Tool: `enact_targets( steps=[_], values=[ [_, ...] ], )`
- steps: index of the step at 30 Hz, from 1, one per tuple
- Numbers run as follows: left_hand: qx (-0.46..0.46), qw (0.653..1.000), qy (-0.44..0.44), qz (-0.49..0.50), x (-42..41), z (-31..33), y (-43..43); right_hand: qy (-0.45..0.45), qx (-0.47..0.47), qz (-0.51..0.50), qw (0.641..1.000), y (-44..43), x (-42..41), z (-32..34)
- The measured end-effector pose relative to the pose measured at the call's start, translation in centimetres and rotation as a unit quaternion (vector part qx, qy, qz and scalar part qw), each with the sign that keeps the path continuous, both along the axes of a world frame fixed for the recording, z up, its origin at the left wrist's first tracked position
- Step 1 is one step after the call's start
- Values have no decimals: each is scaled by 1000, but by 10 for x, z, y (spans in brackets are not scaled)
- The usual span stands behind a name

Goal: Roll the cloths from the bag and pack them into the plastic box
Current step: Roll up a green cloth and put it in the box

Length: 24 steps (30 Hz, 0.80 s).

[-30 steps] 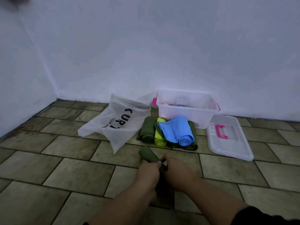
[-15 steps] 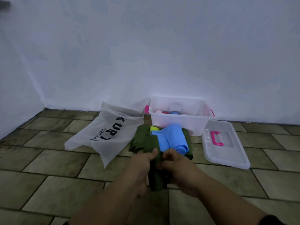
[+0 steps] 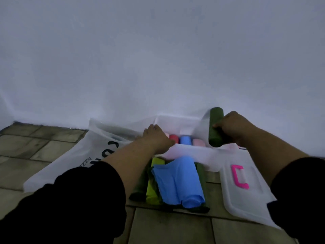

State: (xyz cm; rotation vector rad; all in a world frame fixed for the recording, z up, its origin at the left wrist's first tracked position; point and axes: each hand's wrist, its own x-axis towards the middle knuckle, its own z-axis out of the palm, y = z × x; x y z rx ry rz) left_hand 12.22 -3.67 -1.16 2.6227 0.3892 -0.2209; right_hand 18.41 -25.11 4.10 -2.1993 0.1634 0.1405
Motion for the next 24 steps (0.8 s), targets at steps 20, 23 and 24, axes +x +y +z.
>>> enact_targets(
  steps=[20,23,24],
  values=[
    [-10,1000,11,-3,11,-15,5,124,-569,217,783,32,38,-41],
    [-7,1000,12,0,10,-14,5,103,-534,218,810,30,41,-55],
    [-8,1000,15,-2,11,-14,5,107,-530,223,811,31,42,-59]
  ],
)
